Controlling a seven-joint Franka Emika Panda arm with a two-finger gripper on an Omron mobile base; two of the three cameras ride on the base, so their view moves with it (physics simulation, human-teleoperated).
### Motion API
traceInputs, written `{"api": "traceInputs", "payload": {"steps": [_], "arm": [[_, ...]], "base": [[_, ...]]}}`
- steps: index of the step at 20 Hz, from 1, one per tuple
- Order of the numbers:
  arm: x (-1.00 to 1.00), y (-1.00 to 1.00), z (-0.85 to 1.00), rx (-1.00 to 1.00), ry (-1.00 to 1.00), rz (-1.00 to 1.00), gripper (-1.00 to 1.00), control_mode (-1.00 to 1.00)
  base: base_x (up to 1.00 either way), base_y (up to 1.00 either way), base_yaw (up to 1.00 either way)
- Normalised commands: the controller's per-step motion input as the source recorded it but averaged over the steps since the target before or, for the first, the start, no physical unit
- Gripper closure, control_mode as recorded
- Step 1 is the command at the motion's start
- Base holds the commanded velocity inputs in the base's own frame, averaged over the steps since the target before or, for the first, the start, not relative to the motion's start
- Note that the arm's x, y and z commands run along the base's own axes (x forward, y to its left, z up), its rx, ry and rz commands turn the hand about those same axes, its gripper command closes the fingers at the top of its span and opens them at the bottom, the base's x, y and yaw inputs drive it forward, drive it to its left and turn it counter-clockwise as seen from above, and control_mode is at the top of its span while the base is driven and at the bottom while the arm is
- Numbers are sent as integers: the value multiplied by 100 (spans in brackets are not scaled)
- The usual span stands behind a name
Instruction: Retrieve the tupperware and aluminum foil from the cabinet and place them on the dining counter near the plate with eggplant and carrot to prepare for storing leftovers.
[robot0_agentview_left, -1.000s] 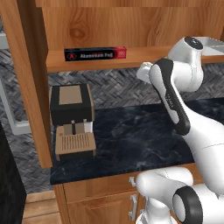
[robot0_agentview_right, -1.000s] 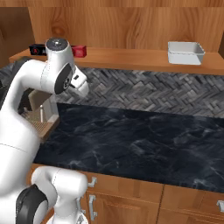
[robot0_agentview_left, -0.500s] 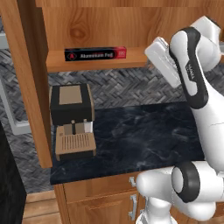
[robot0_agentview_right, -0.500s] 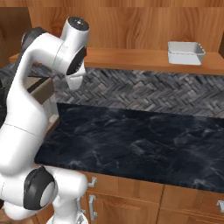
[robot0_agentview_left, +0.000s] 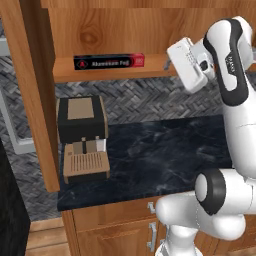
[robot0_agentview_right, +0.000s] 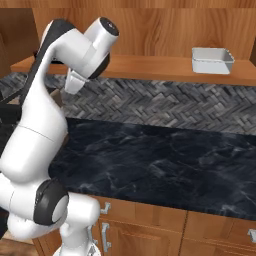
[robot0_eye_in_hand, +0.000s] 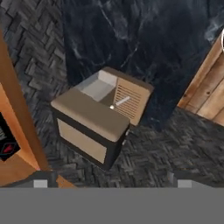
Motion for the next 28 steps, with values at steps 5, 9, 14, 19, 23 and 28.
{"api": "traceInputs", "payload": {"steps": [5,9,14,19,23,28], "arm": [[34,3,0,22,1,-27,-100,-100],[59,-13,-1,6,6,-8,-100,-100],[62,-21,0,12,18,0,-100,-100],[72,-24,0,22,20,0,-100,-100],[70,-15,0,19,13,0,-100,-100],[71,0,0,7,11,0,-100,-100]], "base": [[0,0,0],[0,0,0],[0,0,0],[0,0,0],[0,0,0],[0,0,0]]}}
